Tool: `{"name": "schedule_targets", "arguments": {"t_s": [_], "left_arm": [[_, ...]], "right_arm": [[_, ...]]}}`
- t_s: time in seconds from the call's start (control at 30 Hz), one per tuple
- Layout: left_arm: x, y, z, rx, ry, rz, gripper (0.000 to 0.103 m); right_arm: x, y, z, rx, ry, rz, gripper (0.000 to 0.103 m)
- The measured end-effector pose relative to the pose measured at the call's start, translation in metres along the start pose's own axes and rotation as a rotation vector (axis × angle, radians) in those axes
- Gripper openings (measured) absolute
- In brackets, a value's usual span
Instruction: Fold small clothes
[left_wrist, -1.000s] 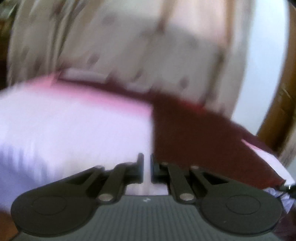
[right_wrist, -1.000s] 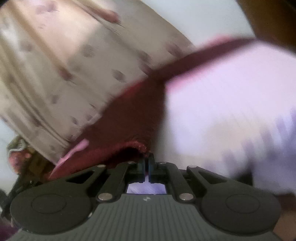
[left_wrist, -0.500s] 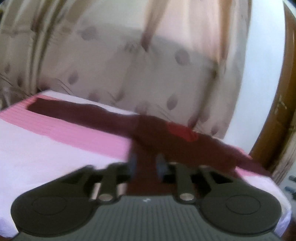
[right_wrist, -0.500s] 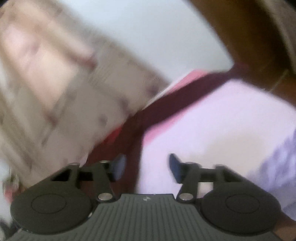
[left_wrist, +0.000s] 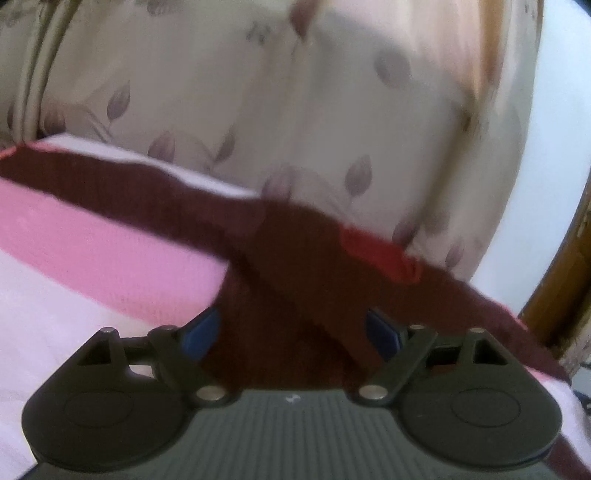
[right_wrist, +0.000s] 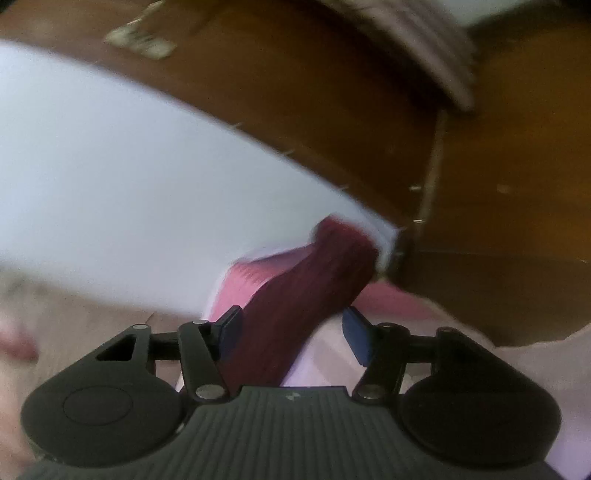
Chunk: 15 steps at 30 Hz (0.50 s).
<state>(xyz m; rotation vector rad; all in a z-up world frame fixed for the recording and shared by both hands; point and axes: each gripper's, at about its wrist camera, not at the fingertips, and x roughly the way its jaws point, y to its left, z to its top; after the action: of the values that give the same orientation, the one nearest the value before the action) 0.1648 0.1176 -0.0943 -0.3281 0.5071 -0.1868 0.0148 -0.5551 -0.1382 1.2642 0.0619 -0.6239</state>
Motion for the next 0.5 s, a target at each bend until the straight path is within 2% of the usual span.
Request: {"name": "schedule_targets", "arguments": {"t_s": [0.07,0.13,0.2,0.27,0.3,0.43,0.5], "left_arm": [[0.004,0.001,-0.001,-0.009,0.036,-0.002,0.086],[0.007,0.001,-0.002,-0.012,0.035,0.004,0.086],[0.010,0.003,-0.003,-0.021,0.057,0.005,0.086],[0.011,0.006,-0.003,-0.042,0.067,0.004,0.086],[0.011,0.008,-0.003,-0.053,0.067,0.002,0.087],[0.012,0.011,-0.004,-0.081,0.056,-0.013,0.088],[0.012,0.012,-0.004,-0.093,0.051,-0.018,0.088]], "right_arm": [[0.015,-0.008,0.009,0.027,0.010,-0.020,0.066],[0.034,-0.012,0.011,0.068,0.049,-0.027,0.070],[0.049,-0.019,0.013,0.123,0.054,-0.020,0.070],[0.065,-0.016,0.014,0.095,0.090,-0.006,0.044],[0.069,-0.012,0.015,0.067,0.100,-0.024,0.017],[0.059,0.024,0.014,-0.024,-0.019,0.036,0.017],[0.055,0.052,0.011,-0.047,-0.024,0.085,0.017]]}}
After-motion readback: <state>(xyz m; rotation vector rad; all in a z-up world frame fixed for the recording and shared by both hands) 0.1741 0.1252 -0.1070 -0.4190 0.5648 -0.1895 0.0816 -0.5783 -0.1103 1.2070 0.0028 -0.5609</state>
